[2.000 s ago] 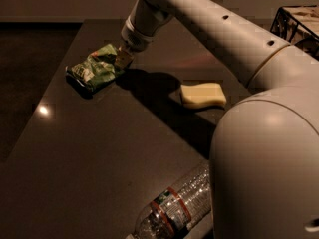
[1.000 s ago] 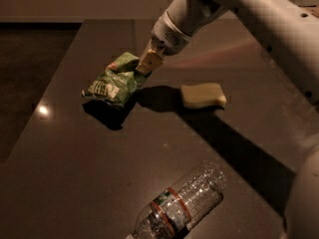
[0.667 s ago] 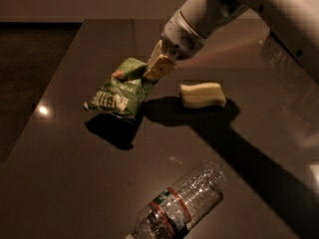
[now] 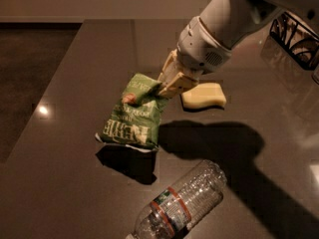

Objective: Move green jalapeno chip bag near water bottle

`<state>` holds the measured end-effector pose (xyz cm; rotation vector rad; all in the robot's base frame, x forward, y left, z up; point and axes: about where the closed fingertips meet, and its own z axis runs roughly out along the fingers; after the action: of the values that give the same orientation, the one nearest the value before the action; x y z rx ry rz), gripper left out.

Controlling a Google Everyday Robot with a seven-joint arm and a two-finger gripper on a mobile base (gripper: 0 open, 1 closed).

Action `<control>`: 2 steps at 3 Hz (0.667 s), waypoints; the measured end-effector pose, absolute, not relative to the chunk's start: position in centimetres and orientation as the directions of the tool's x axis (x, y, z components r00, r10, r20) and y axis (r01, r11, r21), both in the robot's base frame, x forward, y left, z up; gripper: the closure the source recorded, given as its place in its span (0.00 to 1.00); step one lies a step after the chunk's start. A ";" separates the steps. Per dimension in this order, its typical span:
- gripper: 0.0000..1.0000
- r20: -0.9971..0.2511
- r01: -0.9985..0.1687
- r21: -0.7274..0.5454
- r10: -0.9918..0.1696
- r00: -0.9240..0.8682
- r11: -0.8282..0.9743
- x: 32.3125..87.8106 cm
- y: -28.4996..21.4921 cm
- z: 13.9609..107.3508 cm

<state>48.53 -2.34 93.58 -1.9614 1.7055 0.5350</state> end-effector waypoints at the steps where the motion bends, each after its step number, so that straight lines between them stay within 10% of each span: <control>1: 1.00 -0.550 -0.984 -0.122 -0.816 0.179 -0.134 46.4 -2.6 93.1; 2: 1.00 -0.528 -0.982 -0.114 -0.828 0.187 -0.150 44.9 -2.4 92.2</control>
Offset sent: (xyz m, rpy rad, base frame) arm -0.0533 -0.0022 -0.0271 -0.0934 -0.0074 0.0509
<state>44.91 -2.44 92.19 -2.0392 1.6945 0.4802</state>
